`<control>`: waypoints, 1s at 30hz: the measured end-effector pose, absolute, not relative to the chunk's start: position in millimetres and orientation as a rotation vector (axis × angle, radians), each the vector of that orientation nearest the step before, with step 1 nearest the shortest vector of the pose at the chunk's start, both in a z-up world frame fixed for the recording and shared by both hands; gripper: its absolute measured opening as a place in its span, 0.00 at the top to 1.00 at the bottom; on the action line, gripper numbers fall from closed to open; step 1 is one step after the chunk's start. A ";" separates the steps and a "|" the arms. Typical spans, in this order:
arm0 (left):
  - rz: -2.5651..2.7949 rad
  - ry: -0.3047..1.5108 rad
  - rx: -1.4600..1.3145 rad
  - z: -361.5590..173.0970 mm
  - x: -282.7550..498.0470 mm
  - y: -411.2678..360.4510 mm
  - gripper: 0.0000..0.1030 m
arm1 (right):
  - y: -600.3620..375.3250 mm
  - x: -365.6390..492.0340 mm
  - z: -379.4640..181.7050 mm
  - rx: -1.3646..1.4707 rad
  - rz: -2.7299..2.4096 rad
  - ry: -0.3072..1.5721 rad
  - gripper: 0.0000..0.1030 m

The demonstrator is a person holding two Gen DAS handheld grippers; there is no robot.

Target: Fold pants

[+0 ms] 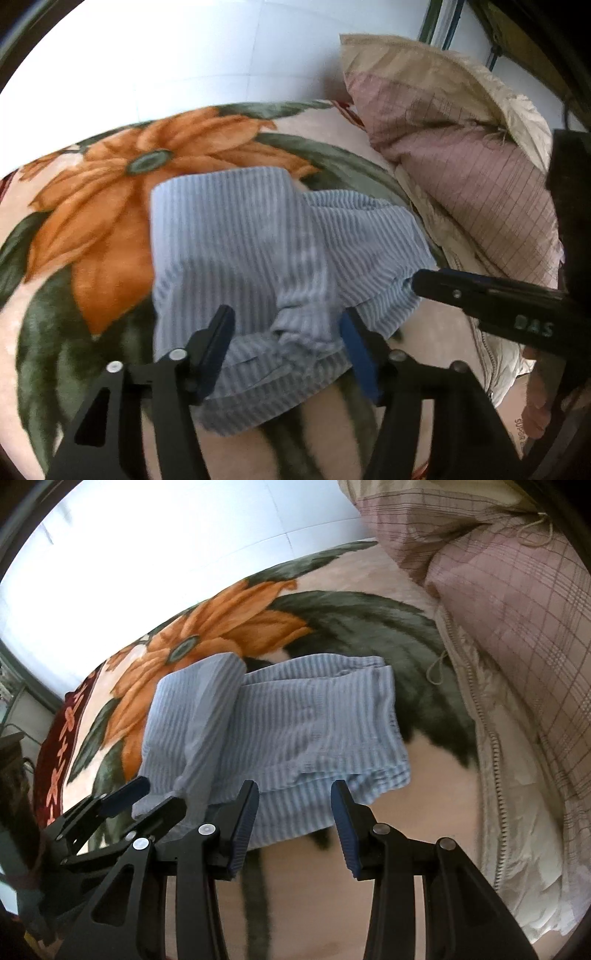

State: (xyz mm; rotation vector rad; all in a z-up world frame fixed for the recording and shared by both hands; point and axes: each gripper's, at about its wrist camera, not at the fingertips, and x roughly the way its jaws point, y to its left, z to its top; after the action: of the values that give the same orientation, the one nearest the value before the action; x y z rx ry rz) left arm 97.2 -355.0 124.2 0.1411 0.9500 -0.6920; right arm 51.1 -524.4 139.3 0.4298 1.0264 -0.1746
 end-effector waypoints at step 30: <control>-0.491 0.971 0.001 111.5 131.5 -257.6 0.32 | -465.5 136.7 111.1 0.428 -0.046 1.091 0.88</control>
State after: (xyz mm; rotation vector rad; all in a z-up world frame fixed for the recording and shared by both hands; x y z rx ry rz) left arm 131.5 -257.6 111.5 0.0006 0.9705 -0.4907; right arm 136.7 -465.5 111.1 0.4277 1.0911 -0.0457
